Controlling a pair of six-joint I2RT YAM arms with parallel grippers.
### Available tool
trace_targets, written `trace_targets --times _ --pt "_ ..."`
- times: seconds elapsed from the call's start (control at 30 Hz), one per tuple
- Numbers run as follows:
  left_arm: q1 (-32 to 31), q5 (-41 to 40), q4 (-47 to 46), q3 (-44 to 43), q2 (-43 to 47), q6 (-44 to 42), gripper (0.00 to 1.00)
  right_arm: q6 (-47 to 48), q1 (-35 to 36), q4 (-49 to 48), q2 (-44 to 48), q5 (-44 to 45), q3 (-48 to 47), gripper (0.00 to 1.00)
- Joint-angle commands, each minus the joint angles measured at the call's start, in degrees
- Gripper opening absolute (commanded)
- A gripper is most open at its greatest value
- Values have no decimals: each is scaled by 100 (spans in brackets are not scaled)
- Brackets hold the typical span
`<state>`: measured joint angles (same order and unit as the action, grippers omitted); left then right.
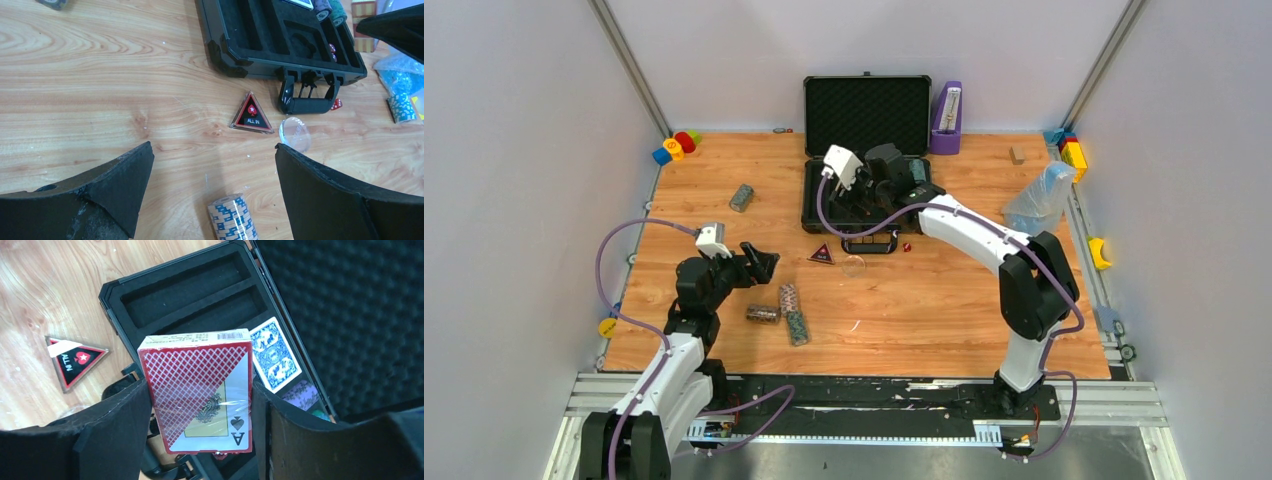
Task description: Pack up texas hold em set
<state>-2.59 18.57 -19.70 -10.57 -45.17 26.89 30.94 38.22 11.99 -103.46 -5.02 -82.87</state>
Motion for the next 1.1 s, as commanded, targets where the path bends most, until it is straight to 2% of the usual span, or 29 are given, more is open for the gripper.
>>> trace_targets --times 0.0,0.13,0.37,0.53,0.77,0.87,0.93,1.0,1.03,1.07 --pt "28 52 -334 -80 54 20 100 1097 -74 -338 -200 -679 -194 0" --pt "23 51 -357 -85 30 12 100 1491 -204 11 -466 -1059 -388 0" --pt "26 75 -418 -84 -21 -1 100 1457 -621 338 -879 -1454 -766 0" --pt "22 119 -510 -77 -65 0 100 2037 -660 513 -1141 -1326 -711 0" --pt "24 135 -504 -64 12 -47 100 2575 -868 1531 -1345 -2095 -1019 2" --pt "27 131 -540 -55 -21 -51 100 2719 -869 1843 -1401 -2080 -1103 14" --pt "22 149 -543 -85 -78 -68 100 2775 -871 2118 -1498 -1898 -1260 31" --pt "26 196 -537 -111 -135 -84 100 2771 -877 2328 -1601 -1698 -1419 40" --pt "24 216 -524 -123 -135 -91 100 2726 -882 2374 -1625 -1651 -1474 52" --pt "29 226 -520 -126 -125 -100 100 2642 -886 2378 -1635 -1636 -1521 77"
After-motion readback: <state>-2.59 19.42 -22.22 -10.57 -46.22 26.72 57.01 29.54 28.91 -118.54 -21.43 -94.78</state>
